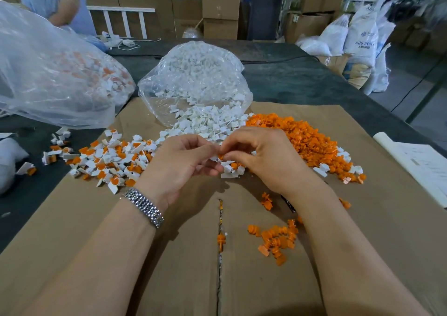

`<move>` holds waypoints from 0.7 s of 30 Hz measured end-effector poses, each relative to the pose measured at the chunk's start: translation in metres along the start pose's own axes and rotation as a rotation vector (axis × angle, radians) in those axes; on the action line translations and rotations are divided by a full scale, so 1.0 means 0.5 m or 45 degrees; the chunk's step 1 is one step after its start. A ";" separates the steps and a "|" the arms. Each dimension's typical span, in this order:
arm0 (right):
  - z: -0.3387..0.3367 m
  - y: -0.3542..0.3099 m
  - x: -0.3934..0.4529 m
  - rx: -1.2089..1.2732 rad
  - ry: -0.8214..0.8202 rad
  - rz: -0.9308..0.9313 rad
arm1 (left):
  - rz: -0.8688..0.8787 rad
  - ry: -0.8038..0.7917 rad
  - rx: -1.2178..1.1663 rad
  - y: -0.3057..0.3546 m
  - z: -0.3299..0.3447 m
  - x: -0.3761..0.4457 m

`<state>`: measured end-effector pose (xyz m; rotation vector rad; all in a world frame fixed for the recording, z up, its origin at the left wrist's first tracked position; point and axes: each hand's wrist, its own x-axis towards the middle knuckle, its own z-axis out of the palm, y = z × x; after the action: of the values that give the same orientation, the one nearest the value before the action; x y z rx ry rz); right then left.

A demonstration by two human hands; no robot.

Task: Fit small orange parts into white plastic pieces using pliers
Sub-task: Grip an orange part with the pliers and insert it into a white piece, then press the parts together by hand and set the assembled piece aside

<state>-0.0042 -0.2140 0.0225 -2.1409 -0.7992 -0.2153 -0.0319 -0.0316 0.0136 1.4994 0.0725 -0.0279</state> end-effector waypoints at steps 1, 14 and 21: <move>0.000 0.000 0.000 -0.026 -0.010 -0.011 | 0.009 0.002 0.020 -0.001 0.001 0.000; 0.024 -0.015 0.002 -0.293 0.056 -0.100 | 0.167 0.162 0.159 -0.005 0.008 0.001; 0.039 -0.022 0.001 -0.347 0.075 -0.052 | 0.205 0.240 0.259 -0.012 0.010 0.002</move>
<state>-0.0129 -0.1939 0.0171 -2.3607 -0.8184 -0.4278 -0.0310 -0.0369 0.0080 1.7040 0.1028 0.2423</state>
